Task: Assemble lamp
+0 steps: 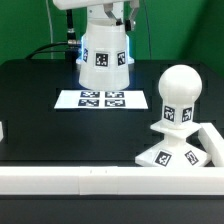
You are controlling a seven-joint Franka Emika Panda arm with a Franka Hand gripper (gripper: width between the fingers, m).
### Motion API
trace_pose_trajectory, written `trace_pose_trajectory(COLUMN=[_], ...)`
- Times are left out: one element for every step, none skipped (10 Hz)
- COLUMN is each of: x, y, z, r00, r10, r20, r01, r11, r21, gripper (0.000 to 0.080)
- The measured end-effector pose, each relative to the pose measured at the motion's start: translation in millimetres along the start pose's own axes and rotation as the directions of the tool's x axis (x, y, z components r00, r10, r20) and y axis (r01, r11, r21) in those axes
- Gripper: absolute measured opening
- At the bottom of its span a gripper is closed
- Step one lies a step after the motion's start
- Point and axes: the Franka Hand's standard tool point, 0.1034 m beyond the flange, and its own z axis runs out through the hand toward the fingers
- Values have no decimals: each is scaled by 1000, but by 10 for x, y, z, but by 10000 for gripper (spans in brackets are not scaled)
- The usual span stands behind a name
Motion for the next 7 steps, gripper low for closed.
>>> trace_pose_trajectory(x=[44, 153, 228, 306, 397, 483, 575], y=[-163, -360, -527, -627, -695, -808, -912], z=[-100, -209, -321, -448, -557, -668, -734], r00=[1000, 1000, 1000, 1000, 1000, 1000, 999], r10=[-7, -16, -2, -7, 1, 18, 23], r20=[3, -21, -28, -21, -24, -19, -23], r01=[7, 17, 3, 8, 0, -17, -22], r11=[1000, 1000, 1000, 1000, 999, 999, 999], r21=[11, 19, 24, 30, 33, 36, 39], gripper=[47, 47, 47, 47, 47, 47, 47])
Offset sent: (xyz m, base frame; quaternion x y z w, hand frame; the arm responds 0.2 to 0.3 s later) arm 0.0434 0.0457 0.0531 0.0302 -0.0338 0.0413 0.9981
